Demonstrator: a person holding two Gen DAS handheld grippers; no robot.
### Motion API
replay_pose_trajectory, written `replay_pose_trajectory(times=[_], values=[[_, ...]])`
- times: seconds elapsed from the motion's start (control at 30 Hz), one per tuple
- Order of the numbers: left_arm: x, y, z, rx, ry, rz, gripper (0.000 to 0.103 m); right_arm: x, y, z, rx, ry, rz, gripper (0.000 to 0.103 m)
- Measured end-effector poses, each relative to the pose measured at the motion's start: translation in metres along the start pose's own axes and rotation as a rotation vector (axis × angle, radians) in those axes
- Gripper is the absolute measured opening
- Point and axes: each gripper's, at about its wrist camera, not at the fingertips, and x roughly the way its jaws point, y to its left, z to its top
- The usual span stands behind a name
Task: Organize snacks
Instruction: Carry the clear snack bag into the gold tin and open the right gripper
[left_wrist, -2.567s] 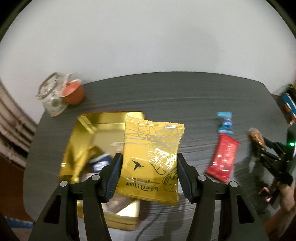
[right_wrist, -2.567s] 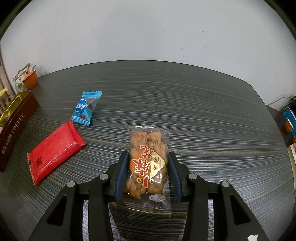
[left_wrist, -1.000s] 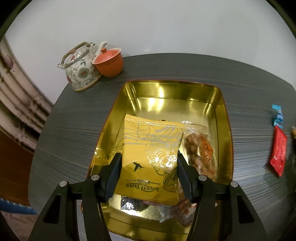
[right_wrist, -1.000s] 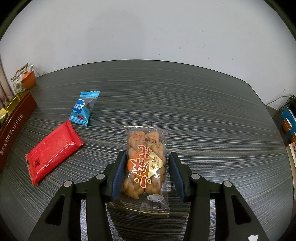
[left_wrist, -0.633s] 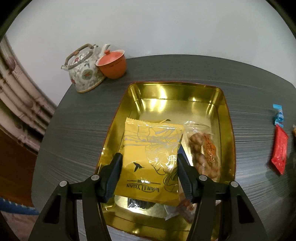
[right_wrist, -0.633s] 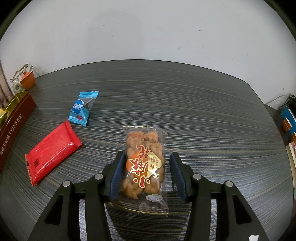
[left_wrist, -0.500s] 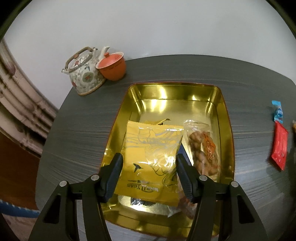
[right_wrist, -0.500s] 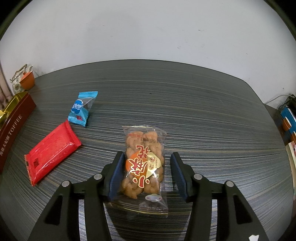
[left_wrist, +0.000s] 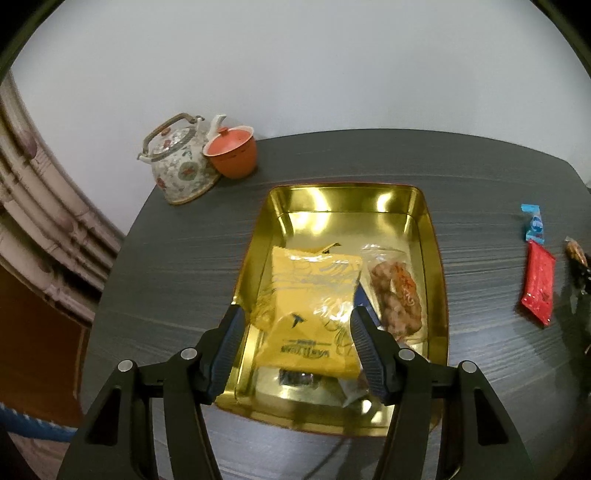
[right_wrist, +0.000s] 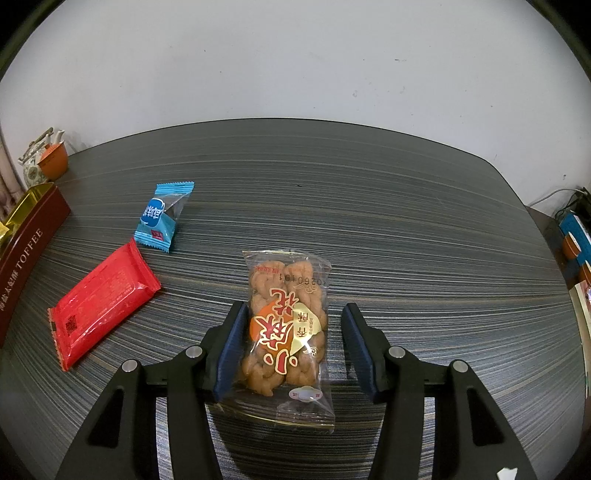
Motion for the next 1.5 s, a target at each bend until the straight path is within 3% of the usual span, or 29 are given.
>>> replay_pose_trajectory(times=[0.3,0.5,0.57,0.8,0.9,1.07,1.37,1.5], values=[[-0.001,0.021,-0.027,-0.022,0.003,0.033,0.067,0.000,-0.002,0.000,0.008,-0.001,0.004,0.049],[0.004,0.039,-0.043,-0.073,0.009,0.030,0.068,0.000,0.003,0.001,0.012,0.008,-0.009,0.042],[0.004,0.043,-0.046,-0.084,0.006,0.032,0.069,-0.001,0.009,0.003,0.004,0.018,-0.020,0.037],[0.001,0.058,-0.054,-0.131,-0.024,0.037,0.074,-0.008,0.032,0.009,-0.033,0.031,-0.070,0.036],[0.005,0.066,-0.054,-0.164,-0.022,0.078,0.074,-0.019,0.047,0.012,-0.055,0.015,-0.065,0.036],[-0.001,0.078,-0.053,-0.199,-0.041,0.087,0.078,-0.046,0.084,0.023,-0.102,-0.039,-0.003,0.036],[0.004,0.088,-0.053,-0.228,-0.011,0.099,0.079,-0.076,0.197,0.040,-0.206,-0.080,0.254,0.036],[0.004,0.093,-0.055,-0.253,-0.007,0.101,0.079,-0.080,0.245,0.039,-0.267,-0.083,0.324,0.036]])
